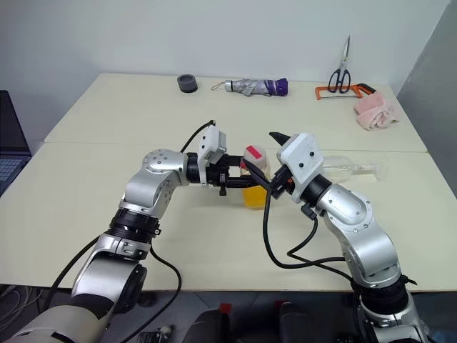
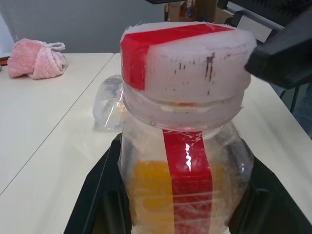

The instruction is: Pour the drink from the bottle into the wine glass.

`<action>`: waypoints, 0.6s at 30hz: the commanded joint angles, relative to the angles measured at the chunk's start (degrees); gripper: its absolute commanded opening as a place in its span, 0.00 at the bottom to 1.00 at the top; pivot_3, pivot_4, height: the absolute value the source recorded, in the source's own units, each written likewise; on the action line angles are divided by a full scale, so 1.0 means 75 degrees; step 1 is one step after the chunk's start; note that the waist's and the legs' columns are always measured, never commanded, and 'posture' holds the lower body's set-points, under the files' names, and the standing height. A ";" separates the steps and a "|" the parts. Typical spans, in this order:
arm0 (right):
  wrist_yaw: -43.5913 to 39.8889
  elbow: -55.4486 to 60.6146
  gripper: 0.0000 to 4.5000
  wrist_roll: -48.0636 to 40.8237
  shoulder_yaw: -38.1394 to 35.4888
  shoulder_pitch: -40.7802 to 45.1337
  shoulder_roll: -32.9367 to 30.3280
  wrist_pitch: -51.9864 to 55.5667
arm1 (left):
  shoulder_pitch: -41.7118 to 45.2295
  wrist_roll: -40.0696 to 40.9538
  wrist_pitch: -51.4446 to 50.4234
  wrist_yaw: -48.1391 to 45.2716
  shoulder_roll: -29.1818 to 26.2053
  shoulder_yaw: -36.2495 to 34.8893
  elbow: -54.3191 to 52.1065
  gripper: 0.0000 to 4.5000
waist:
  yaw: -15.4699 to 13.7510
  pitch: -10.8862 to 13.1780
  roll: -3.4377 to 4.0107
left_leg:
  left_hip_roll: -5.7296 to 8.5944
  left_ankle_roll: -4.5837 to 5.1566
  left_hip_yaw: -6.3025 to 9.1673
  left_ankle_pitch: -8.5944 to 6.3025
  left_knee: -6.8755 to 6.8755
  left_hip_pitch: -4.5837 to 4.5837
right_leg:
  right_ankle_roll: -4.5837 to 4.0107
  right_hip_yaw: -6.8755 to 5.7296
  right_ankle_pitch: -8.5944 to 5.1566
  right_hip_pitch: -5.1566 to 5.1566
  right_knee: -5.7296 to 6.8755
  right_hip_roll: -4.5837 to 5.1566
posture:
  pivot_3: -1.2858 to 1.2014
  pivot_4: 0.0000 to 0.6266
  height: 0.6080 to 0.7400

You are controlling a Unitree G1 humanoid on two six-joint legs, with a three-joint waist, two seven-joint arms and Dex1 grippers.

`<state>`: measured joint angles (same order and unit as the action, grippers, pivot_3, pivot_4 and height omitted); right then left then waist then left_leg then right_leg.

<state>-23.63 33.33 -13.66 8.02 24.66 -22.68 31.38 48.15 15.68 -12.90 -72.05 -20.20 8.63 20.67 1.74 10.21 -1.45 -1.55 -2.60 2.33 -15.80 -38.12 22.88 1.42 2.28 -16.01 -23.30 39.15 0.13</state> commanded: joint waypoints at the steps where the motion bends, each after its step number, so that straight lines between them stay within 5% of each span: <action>1: 0.0007 0.0149 0.88 0.0039 -0.0199 0.0008 -0.0030 -0.0104 | 0.0147 0.0174 0.0099 -0.0028 -0.0044 -0.0147 -0.0357 0.42 | 0.0000 0.0000 0.0000 | -0.0001 0.0000 0.0000 0.0000 0.0000 0.0000 | 0.0000 -0.0001 0.0000 0.0000 0.0000 0.0000 | 0.52 0.24 1.00; 18: 0.0007 0.0221 0.88 -0.0109 -0.0473 -0.0109 -0.0234 -0.0005 | 0.0148 0.0176 0.0149 -0.0034 -0.0042 -0.0166 -0.0270 0.42 | 0.0000 0.0000 0.0000 | 0.0000 0.0000 0.0000 0.0000 0.0000 0.0000 | 0.0000 0.0000 0.0000 0.0000 0.0000 0.0000 | 0.52 0.24 1.00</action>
<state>-23.80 33.46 -14.63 7.25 23.69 -23.88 31.57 48.15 15.68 -12.95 -71.95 -20.24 8.63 20.66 1.75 10.21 -1.45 -1.56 -2.60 2.33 -15.80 -38.12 22.88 1.42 2.28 -16.01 -23.30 39.15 0.13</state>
